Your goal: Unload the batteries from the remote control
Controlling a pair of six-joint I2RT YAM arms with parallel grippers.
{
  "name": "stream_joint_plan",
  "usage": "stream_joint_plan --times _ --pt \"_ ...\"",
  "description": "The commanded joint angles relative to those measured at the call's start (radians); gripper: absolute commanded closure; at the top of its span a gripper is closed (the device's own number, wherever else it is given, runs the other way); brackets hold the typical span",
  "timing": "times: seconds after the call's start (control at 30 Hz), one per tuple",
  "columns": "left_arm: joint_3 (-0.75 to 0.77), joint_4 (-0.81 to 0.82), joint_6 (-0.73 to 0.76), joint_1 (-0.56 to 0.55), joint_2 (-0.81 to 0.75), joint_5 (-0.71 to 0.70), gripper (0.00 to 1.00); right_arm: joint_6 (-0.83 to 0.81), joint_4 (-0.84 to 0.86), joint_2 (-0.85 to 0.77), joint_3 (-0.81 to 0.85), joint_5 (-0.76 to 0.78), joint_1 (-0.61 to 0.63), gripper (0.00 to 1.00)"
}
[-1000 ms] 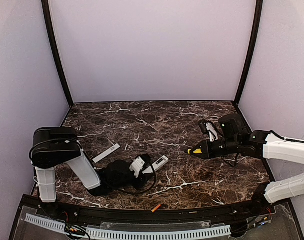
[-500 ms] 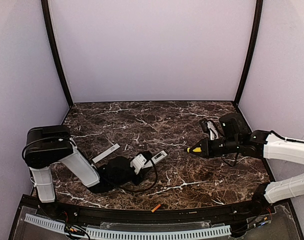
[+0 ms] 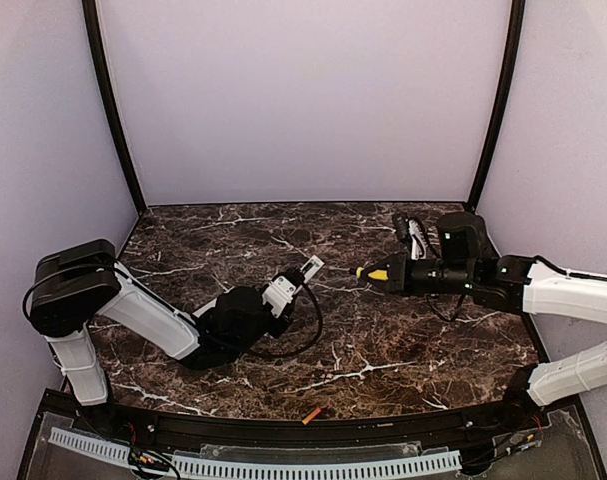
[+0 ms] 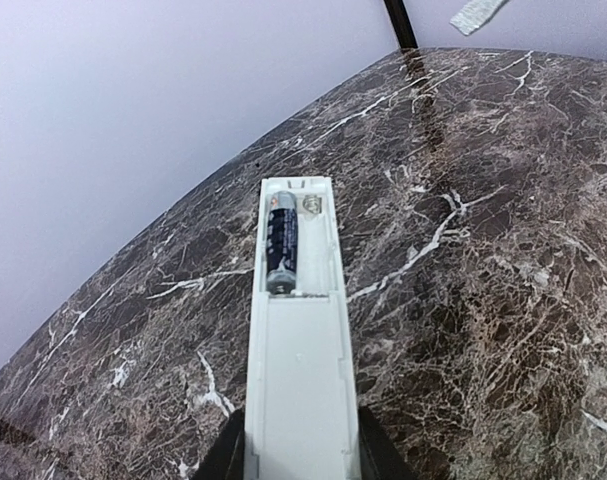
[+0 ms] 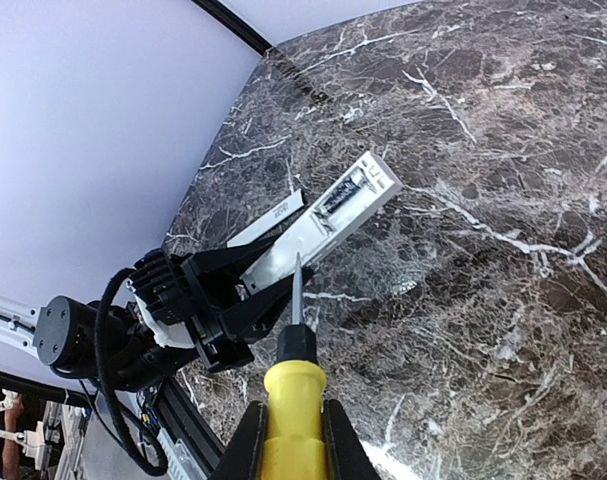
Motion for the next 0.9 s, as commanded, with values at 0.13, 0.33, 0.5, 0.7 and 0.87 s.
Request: stream_joint_plan --times 0.13,0.33,0.5,0.7,0.87 --pt "-0.041 0.051 -0.018 0.013 -0.06 0.106 1.0 0.039 0.141 0.089 0.054 0.028 0.049 1.0" --pt "-0.109 0.161 -0.032 0.013 -0.083 0.14 1.0 0.04 0.013 0.145 0.145 0.137 0.09 1.0" --pt "-0.142 0.217 -0.056 0.013 -0.1 0.184 1.0 0.13 0.001 0.153 0.135 0.179 0.105 1.0" --pt "-0.174 0.264 -0.094 0.013 -0.093 0.226 1.0 0.212 0.009 0.186 0.131 0.219 0.138 1.0" --pt "-0.192 0.302 -0.127 0.013 -0.09 0.249 1.0 0.245 0.009 0.202 0.135 0.261 0.159 1.0"
